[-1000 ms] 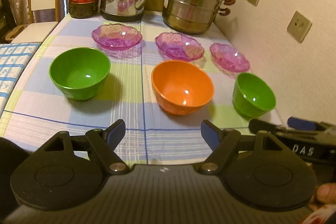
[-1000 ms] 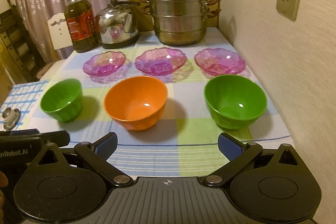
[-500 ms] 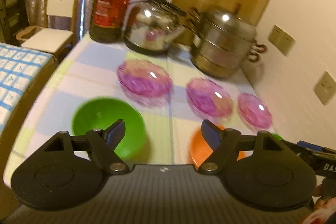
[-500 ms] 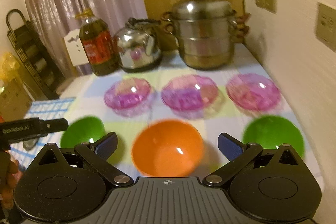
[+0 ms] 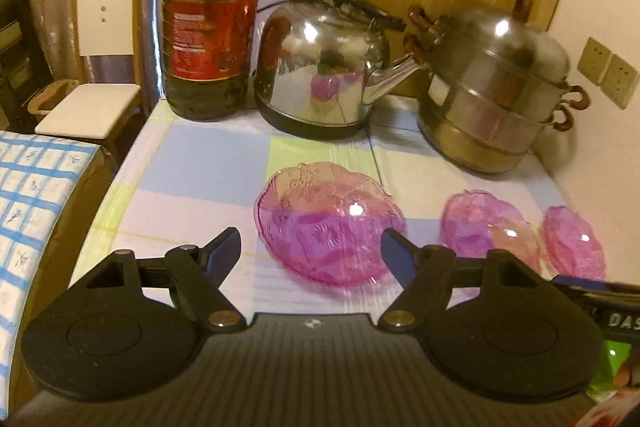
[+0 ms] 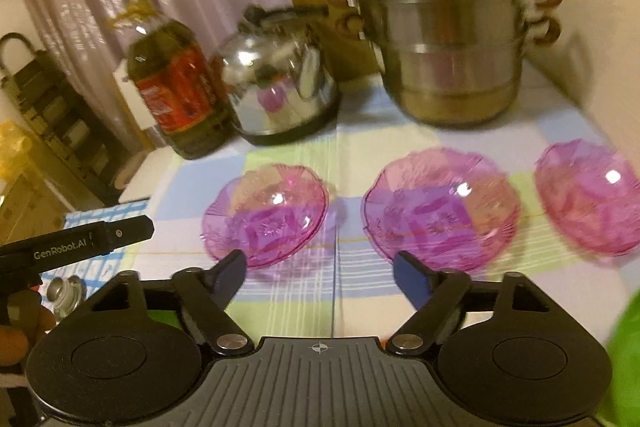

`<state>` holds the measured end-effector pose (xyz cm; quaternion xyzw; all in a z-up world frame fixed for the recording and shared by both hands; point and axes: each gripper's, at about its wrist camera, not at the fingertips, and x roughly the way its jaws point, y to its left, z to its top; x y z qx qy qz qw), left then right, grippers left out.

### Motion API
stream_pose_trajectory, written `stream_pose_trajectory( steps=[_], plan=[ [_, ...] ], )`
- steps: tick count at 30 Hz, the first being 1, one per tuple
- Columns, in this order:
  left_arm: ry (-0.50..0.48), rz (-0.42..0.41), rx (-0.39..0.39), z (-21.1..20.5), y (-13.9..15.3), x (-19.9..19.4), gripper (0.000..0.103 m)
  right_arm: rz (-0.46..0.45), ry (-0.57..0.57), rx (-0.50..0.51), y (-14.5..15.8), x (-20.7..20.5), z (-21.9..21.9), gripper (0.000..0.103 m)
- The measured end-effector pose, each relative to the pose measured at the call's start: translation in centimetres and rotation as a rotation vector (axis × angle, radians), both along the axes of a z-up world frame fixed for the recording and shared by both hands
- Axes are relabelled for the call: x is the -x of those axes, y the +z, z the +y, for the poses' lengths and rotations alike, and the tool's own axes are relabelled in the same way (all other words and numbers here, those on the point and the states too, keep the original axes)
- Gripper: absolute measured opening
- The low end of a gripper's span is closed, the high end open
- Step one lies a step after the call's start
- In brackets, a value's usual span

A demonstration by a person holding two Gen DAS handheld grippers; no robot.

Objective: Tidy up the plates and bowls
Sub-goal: 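Move both tools forward over the row of pink glass dishes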

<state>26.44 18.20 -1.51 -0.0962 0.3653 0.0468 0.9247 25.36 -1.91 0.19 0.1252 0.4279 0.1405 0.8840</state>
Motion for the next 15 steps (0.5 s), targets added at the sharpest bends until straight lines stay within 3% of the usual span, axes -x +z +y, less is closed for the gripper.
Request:
stream_pose_trajectory(
  steps=[3, 8, 15],
  plan=[
    [0.017, 0.034, 0.053, 1.7, -2.0, -2.7, 0.069, 0.067, -0.009, -0.033, -2.3, -3.0, 1.0, 0.072],
    [0.072, 0.107, 0.144, 5.1, -5.3, -6.1, 0.05, 0.181, 0.0, -0.11, -5.7, -7.5, 2.3, 0.069],
    [0.086, 0.14, 0.186, 6.9, -7.8, -8.5, 0.043, 0.255, -0.023, -0.11, -8.8, -10.9, 3.5, 0.057]
  ],
)
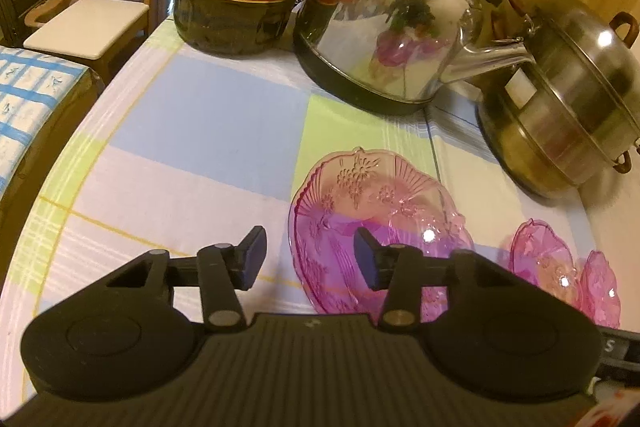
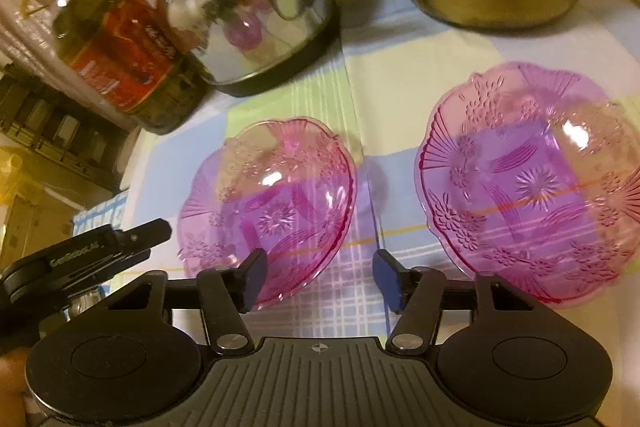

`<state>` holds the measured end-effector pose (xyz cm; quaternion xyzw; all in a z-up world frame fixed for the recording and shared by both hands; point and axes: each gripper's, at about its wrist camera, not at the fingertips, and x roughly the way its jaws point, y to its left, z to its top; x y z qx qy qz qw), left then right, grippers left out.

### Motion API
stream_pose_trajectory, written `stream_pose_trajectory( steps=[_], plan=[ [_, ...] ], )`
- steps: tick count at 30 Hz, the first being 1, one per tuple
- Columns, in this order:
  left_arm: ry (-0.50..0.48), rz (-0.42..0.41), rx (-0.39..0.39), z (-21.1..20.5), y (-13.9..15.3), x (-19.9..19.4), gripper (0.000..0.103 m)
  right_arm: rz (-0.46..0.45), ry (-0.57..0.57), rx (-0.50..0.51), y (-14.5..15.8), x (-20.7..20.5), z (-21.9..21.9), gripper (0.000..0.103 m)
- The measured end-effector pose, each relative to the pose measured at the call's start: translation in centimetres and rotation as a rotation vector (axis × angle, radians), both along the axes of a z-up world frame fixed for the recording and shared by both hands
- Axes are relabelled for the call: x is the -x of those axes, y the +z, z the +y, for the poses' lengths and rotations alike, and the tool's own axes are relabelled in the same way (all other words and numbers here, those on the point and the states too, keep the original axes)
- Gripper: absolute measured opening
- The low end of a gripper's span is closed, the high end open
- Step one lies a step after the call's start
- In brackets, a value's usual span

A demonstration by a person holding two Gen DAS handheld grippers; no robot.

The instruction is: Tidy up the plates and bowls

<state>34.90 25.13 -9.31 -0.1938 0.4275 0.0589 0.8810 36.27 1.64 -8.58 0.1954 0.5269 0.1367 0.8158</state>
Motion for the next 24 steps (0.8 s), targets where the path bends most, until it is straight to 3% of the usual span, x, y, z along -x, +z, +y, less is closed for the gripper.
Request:
stream_pose_trajectory(
  steps=[9, 15, 22, 24],
  plan=[
    [-0.026, 0.027, 0.016, 0.0, -1.3, -1.3, 0.03, 0.049, -0.016, 0.021, -2.3, -2.3, 0.5, 0.052],
    [-0.026, 0.046, 0.019, 0.1, -2.1, -1.5, 0.022, 0.055, -0.007, 0.026, -3.0, -3.0, 1.2, 0.042],
    [-0.009, 0.057, 0.025, 0.3, -2.6, -1.5, 0.014, 0.073, 0.011, 0.041, -3.8, -3.4, 1.7, 0.017],
    [-0.011, 0.066, 0.016, 0.2, -2.7, -1.5, 0.012, 0.07, 0.02, 0.047, -3.6, -3.2, 1.9, 0.016]
  ],
)
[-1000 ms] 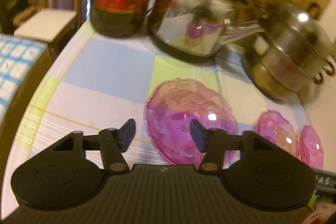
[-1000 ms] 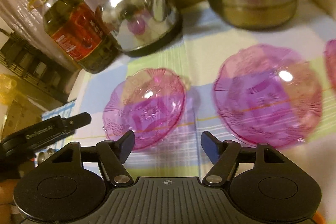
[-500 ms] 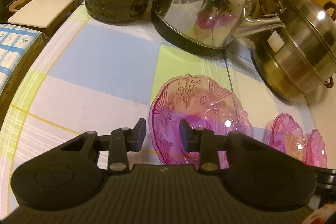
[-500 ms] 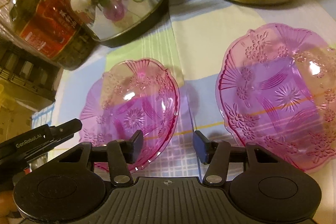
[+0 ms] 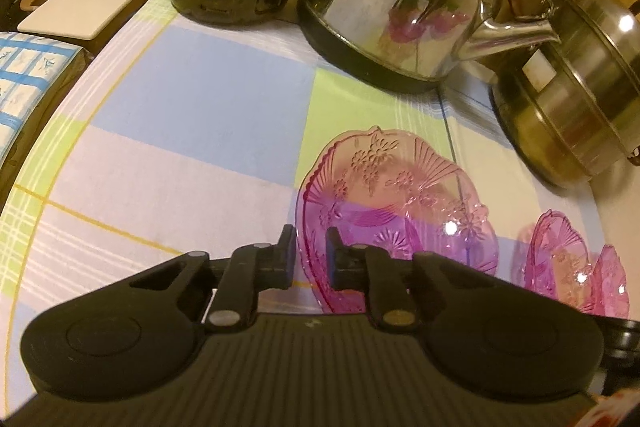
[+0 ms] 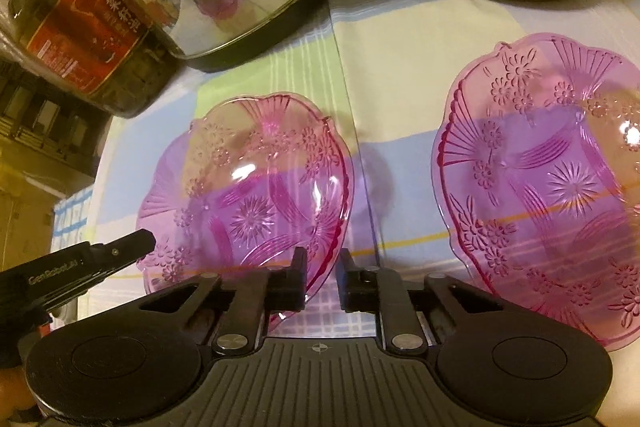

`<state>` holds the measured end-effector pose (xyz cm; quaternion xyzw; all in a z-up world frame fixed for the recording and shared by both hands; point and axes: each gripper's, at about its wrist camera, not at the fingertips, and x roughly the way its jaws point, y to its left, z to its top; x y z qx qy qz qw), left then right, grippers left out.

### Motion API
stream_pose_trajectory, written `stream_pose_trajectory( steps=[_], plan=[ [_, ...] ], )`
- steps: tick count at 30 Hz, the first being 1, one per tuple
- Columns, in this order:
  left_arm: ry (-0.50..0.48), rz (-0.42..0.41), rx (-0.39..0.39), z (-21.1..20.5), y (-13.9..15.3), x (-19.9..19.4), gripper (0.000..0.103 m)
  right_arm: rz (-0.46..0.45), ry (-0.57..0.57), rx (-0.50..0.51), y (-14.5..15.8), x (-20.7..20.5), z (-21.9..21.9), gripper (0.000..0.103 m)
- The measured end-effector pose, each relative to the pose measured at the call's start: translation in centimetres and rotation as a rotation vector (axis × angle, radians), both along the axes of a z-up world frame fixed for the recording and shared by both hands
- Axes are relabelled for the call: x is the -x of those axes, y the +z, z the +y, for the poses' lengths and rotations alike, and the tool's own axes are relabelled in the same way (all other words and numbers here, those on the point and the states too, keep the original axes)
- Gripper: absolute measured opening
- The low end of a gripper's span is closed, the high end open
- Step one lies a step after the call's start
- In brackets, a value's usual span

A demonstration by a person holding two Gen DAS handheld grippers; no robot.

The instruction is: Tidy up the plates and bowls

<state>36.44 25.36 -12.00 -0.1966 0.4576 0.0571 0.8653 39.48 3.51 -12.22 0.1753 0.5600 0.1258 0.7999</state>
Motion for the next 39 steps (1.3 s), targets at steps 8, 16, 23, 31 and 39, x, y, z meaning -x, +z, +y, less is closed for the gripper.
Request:
stream_pose_trajectory(
  steps=[8, 16, 23, 31, 39],
  plan=[
    [-0.001, 0.006, -0.016, 0.1, 0.0, 0.0, 0.006, -0.012, 0.024, 0.007, 0.1, 0.2, 0.0, 0.015],
    [0.009, -0.044, -0.021, -0.1, 1.7, 0.5, 0.005, -0.055, 0.026, -0.003, 1.6, 0.6, -0.2, 0.015],
    [0.007, -0.104, -0.032, -1.7, 4.3, 1.1, 0.005, -0.136, 0.021, 0.0, 4.5, 1.9, -1.4, 0.015],
    [-0.038, -0.162, 0.0, -5.8, 6.2, 0.5, 0.005, -0.22, -0.044, 0.019, 7.6, 3.5, -5.3, 0.015],
    [-0.139, -0.167, 0.014, -11.0, 6.0, -0.6, 0.006, -0.242, -0.114, 0.09, 8.4, 5.4, -9.9, 0.015]
  ],
)
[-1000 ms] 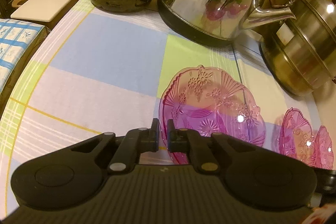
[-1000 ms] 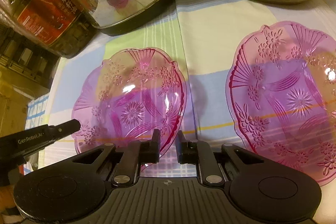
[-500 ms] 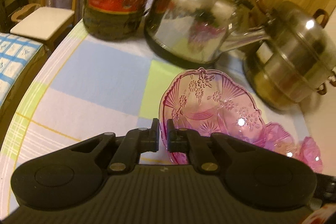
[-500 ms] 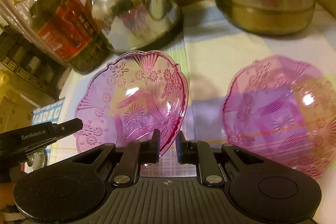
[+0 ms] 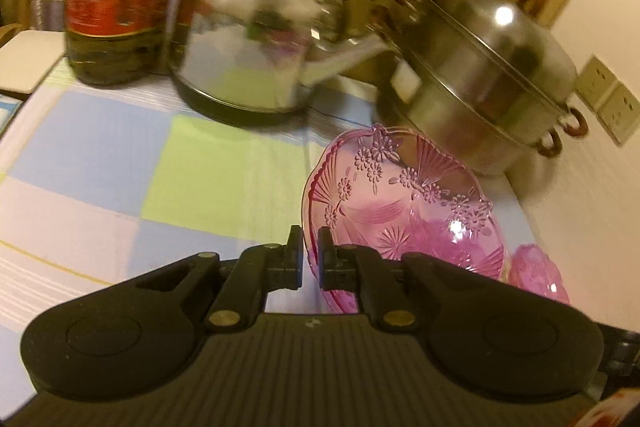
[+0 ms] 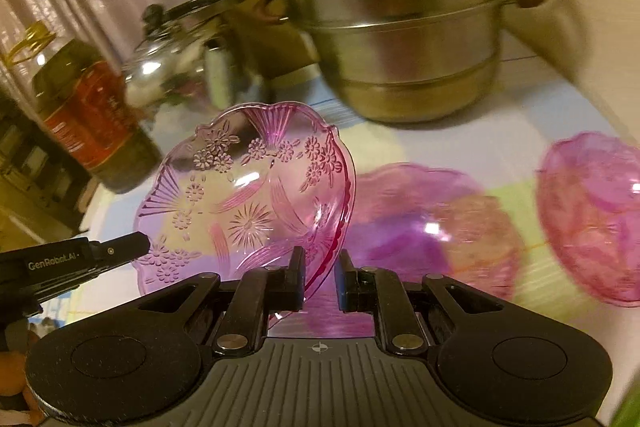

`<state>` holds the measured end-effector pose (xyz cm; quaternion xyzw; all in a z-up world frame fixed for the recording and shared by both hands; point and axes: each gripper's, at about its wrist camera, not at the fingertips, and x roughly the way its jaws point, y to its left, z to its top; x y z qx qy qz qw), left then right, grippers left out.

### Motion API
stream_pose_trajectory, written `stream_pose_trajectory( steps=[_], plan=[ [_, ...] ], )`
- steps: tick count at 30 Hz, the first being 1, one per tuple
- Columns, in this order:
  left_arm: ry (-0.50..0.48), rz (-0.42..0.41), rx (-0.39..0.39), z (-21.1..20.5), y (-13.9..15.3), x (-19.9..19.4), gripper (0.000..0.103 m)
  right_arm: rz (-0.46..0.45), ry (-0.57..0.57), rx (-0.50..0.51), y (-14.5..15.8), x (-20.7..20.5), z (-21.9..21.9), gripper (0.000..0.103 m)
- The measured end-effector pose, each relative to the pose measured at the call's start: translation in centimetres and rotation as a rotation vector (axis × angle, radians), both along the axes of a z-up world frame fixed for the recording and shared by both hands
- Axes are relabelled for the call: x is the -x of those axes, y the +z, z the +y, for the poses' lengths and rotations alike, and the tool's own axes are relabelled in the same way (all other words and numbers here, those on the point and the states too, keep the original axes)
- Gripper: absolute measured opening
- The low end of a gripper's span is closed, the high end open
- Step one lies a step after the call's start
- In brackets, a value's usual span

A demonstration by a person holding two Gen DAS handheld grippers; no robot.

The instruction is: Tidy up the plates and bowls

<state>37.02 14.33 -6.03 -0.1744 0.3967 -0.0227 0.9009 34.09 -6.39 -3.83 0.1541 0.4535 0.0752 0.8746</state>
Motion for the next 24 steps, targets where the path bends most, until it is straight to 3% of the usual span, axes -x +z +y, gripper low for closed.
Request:
stream_pose_trajectory(
  steps=[12, 24],
  plan=[
    [-0.107, 0.033, -0.012, -6.4, -2.2, -1.4, 0.006, 0.049, -0.09, 0.069, -1.1, 1.7, -5.4, 0.015],
    [-0.118, 0.088, -0.011, -7.9, -4.3, -2.1, 0.006, 0.117, -0.099, 0.111, -3.1, 1.2, -6.6, 0.015]
  ],
)
